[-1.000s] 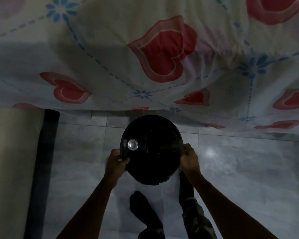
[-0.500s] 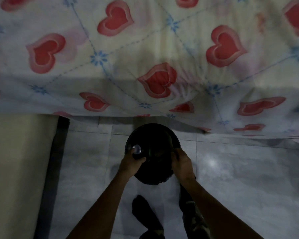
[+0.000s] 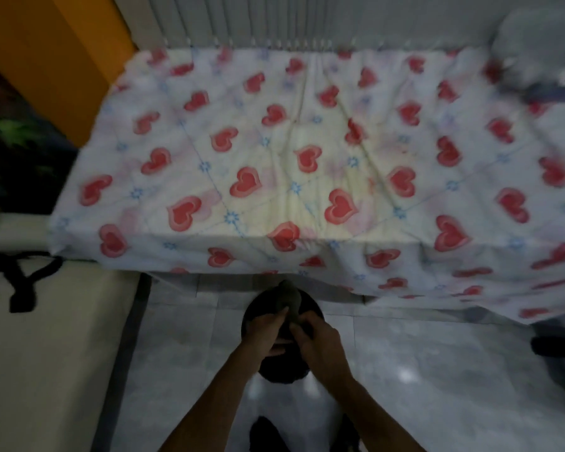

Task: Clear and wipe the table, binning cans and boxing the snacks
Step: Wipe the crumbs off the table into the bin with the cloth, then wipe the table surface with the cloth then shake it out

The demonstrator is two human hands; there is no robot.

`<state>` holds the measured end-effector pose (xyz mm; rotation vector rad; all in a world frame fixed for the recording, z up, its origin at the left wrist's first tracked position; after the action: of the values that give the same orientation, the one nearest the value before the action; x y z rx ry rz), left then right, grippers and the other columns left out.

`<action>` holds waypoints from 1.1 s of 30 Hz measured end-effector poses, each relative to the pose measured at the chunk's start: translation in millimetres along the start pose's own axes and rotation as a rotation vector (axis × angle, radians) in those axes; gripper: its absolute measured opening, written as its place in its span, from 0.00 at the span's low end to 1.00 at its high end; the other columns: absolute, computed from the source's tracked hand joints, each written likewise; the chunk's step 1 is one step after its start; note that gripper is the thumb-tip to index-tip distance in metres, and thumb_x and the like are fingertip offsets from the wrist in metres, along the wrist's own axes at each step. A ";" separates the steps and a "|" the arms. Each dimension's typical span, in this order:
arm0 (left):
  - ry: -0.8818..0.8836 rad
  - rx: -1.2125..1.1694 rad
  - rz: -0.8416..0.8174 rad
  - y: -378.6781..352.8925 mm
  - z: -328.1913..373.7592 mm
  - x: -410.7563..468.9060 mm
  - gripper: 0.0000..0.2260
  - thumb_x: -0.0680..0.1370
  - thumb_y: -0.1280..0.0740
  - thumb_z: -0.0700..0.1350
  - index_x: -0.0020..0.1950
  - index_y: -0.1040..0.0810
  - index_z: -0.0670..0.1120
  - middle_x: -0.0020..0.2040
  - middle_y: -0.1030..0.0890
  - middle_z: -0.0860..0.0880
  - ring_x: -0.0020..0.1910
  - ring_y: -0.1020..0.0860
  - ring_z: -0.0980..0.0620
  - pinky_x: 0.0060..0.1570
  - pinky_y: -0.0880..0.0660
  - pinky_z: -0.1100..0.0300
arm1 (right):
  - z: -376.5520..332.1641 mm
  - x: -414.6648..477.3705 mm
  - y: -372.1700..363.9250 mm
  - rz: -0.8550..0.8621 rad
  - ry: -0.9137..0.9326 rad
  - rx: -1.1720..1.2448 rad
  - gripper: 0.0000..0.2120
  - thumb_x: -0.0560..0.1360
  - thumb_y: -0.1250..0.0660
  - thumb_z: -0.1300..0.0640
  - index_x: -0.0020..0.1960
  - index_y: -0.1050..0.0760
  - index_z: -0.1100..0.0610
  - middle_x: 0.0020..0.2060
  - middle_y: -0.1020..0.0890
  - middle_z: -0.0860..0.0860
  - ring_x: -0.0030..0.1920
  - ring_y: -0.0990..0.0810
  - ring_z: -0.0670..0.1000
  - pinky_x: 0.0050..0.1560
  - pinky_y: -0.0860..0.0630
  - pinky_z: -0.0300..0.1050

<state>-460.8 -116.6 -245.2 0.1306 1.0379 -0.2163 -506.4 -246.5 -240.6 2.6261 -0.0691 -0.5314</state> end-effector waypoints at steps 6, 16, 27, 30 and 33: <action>-0.139 -0.071 0.031 14.7 43.6 -73.0 0.11 0.81 0.32 0.48 0.58 0.20 0.42 0.51 0.14 0.42 0.49 0.15 0.44 0.47 0.19 0.51 | -79.6 -31.7 34.4 -0.012 0.088 0.059 0.04 0.80 0.33 0.55 0.49 0.21 0.54 0.42 0.18 0.42 0.45 0.20 0.38 0.45 0.27 0.28; -0.444 0.190 -0.041 7.1 151.4 -210.7 0.04 0.82 0.34 0.42 0.48 0.25 0.48 0.38 0.23 0.45 0.35 0.25 0.51 0.31 0.28 0.61 | -201.3 -73.2 138.8 -0.054 0.249 0.103 0.16 0.83 0.41 0.48 0.46 0.19 0.53 0.41 0.16 0.50 0.43 0.18 0.45 0.47 0.24 0.41; -0.738 0.656 -0.016 -13.2 240.1 -337.7 0.06 0.76 0.28 0.39 0.46 0.21 0.49 0.53 0.19 0.42 0.47 0.21 0.48 0.43 0.22 0.58 | -276.2 -67.5 232.1 -0.114 0.374 -0.291 0.21 0.77 0.33 0.49 0.69 0.30 0.49 0.58 0.20 0.49 0.55 0.20 0.50 0.56 0.24 0.45; -0.791 0.716 -0.023 -13.6 248.0 -352.5 0.06 0.75 0.25 0.40 0.45 0.19 0.49 0.50 0.20 0.44 0.47 0.23 0.49 0.47 0.24 0.54 | -276.5 -69.8 237.4 -0.221 0.422 -0.384 0.12 0.74 0.31 0.47 0.57 0.23 0.46 0.54 0.20 0.48 0.53 0.22 0.50 0.55 0.25 0.46; -0.808 0.727 -0.008 -12.2 248.0 -356.4 0.04 0.74 0.24 0.40 0.46 0.18 0.45 0.46 0.19 0.49 0.48 0.22 0.50 0.54 0.23 0.53 | -276.4 -76.7 237.0 -0.243 0.368 -0.337 0.04 0.75 0.32 0.48 0.48 0.26 0.45 0.51 0.23 0.47 0.51 0.24 0.49 0.51 0.28 0.43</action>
<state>-430.2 -139.0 187.5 0.6391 0.1180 -0.5916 -462.7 -330.1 119.4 2.3645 0.4223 -0.1131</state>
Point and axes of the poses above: each hand's wrist, its own x-axis towards the middle knuckle, its own y-axis out of the back of the hand, z = x × y, the point moved 3 cm from there along x, towards the middle knuckle
